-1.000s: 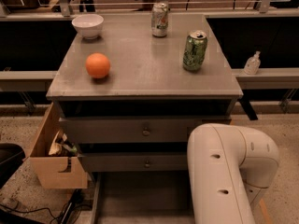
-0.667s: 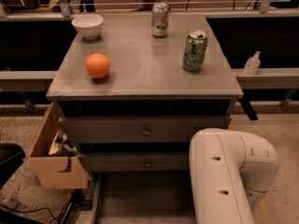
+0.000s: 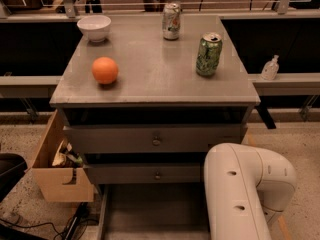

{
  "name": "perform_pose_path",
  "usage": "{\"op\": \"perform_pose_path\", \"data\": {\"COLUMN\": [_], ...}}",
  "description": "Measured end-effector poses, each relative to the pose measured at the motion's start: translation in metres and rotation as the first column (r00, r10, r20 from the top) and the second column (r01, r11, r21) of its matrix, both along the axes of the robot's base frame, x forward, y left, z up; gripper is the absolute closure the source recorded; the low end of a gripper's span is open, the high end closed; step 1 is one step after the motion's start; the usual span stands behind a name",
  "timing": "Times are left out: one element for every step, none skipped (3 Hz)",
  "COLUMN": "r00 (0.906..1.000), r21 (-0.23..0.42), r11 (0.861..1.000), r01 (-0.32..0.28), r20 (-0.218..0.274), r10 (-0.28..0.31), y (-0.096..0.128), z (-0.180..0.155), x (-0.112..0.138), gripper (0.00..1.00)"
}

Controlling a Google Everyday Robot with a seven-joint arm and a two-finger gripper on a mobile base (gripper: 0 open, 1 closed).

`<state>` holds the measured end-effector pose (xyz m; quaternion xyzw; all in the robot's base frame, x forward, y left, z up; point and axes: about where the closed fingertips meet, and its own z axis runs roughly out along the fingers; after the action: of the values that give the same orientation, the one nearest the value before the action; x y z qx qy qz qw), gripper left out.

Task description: Close bottom drawer

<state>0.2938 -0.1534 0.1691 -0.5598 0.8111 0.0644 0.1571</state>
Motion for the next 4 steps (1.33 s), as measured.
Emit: {"op": "perform_pose_path", "data": {"r00": [0.9995, 0.9950, 0.9918, 0.9853], "r21": [0.033, 0.073, 0.084, 0.095], "r11": [0.999, 0.996, 0.995, 0.993], "r01": [-0.012, -0.044, -0.058, -0.076], "r20": [0.031, 0.093, 0.118, 0.160], "r10": [0.011, 0.037, 0.048, 0.060], "y": [0.019, 0.048, 0.058, 0.069], "z": [-0.009, -0.014, -0.013, -0.008], "x": [0.011, 0.037, 0.043, 0.055], "gripper": [1.00, 1.00, 1.00, 1.00]}}
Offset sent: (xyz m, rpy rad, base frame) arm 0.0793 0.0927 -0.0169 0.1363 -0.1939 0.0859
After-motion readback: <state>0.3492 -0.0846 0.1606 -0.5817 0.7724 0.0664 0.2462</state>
